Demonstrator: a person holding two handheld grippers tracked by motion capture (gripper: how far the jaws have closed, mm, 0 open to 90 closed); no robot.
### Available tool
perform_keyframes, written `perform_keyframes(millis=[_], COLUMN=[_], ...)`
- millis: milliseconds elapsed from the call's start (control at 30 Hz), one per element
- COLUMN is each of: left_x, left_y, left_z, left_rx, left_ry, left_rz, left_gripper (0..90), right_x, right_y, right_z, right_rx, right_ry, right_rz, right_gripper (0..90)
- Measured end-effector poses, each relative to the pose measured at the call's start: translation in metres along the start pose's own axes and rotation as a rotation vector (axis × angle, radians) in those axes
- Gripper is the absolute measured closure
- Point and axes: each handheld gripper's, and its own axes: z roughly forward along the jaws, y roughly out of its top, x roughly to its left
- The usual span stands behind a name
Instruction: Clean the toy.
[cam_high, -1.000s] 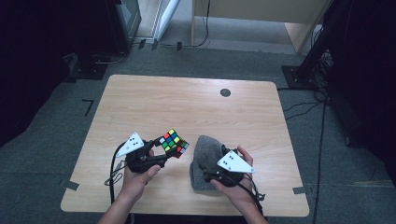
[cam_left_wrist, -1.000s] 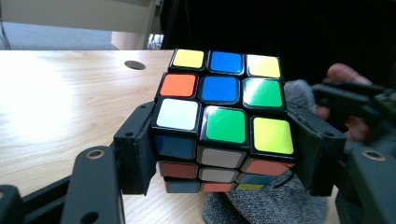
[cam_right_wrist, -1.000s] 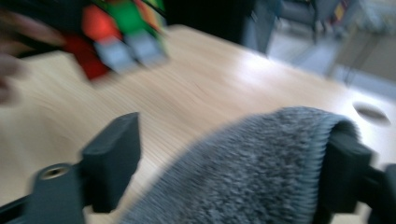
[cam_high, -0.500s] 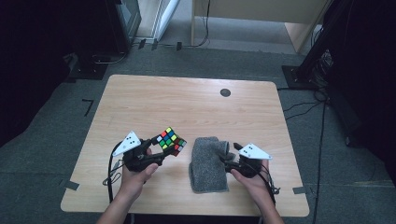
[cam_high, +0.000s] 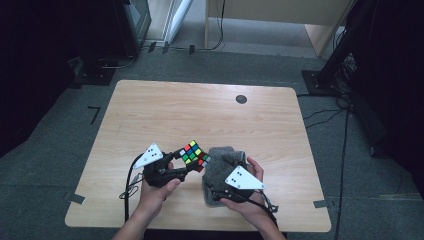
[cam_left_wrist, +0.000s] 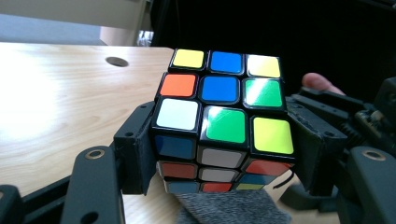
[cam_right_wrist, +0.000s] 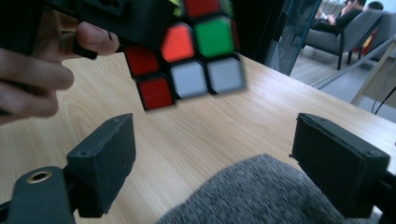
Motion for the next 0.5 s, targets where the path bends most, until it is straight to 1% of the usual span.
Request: perform_keyframes(millis=[67,167,200,300,333,367,400,500], left_x=[-0.003,-0.008,-0.009,-0.012,-0.013,-0.014,-0.014,-0.011], left_y=[-0.002,-0.005,-0.006,-0.007,-0.007,-0.008,-0.008,-0.008], left_z=[0.003,0.006,0.007,0.009,0.009,0.010,0.010,0.011], left_rx=[0.013,0.030,0.034,0.042,0.046,0.047,0.048,0.053], left_ry=[-0.012,-0.025,-0.030,-0.048,-0.056,-0.061,-0.063,-0.085], left_rz=[-0.001,-0.002,-0.003,-0.008,-0.007,-0.005,-0.002,-0.017], left_gripper=[34.0,34.0,34.0,34.0,34.0,34.0,34.0,33.8], right_x=[0.004,0.009,0.010,0.014,0.015,0.017,0.017,0.018], right_y=[0.001,0.002,0.002,0.000,0.000,-0.001,-0.001,-0.001], right_z=[0.004,0.007,0.008,0.010,0.011,0.011,0.010,0.009], right_rx=[-0.014,-0.036,-0.040,-0.038,-0.035,-0.036,-0.038,-0.033], right_ry=[-0.012,-0.035,-0.030,-0.040,-0.041,-0.052,-0.052,-0.059], right_rz=[-0.011,-0.039,-0.048,-0.076,-0.081,-0.090,-0.098,-0.106], right_gripper=[13.2,14.6,15.9,21.4,24.2,29.0,31.3,32.2])
